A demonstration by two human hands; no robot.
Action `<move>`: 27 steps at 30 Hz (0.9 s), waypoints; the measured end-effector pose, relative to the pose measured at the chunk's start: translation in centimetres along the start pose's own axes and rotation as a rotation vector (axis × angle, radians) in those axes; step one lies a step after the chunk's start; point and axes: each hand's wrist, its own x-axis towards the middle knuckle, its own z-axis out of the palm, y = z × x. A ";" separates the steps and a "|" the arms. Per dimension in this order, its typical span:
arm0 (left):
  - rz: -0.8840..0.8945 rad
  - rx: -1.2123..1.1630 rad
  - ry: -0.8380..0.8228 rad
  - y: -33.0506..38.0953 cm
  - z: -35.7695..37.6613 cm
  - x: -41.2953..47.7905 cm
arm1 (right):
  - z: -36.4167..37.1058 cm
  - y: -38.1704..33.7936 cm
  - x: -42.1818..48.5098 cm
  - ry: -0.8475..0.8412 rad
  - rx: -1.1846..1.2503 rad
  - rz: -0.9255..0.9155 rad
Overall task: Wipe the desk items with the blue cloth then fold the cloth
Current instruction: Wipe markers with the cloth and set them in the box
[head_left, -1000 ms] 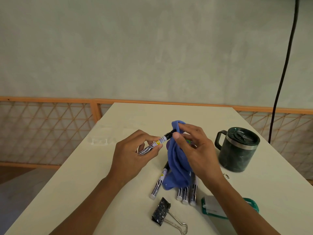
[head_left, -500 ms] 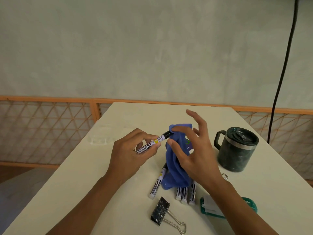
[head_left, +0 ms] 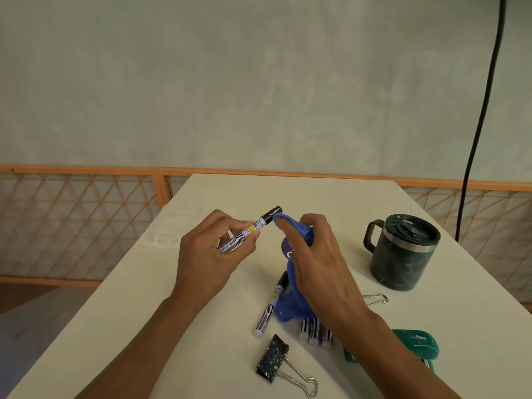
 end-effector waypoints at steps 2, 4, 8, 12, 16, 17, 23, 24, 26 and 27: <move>0.015 0.009 0.007 0.2 0.1 0.0 | 0.0 0.2 0.0 0.021 -0.027 -0.028; 0.032 0.024 0.014 0.3 0.1 0.0 | 0.3 0.8 0.0 -0.033 -0.099 -0.024; 0.075 0.049 0.019 0.0 0.0 0.1 | 0.5 1.8 0.2 -0.052 -0.318 -0.103; 0.031 0.012 0.023 0.2 0.1 0.0 | 0.5 2.0 0.2 -0.063 -0.350 -0.126; -0.060 -0.053 0.009 0.5 0.4 -0.2 | 0.7 1.8 0.0 -0.024 -0.386 -0.185; -0.091 -0.077 0.004 0.6 0.5 -0.2 | 0.7 1.3 -0.3 -0.004 -0.396 -0.232; -0.075 -0.075 -0.006 1.1 0.5 -0.3 | -0.2 1.7 0.1 0.066 -0.522 -0.353; -0.044 -0.052 -0.006 1.1 0.6 -0.4 | 0.1 2.2 0.1 0.108 -0.457 -0.259; 0.017 -0.007 0.003 1.0 0.6 -0.4 | 0.6 2.9 0.0 0.036 -0.409 -0.334; 0.039 0.014 0.008 0.9 0.6 -0.3 | 0.8 3.2 0.1 0.006 -0.373 -0.295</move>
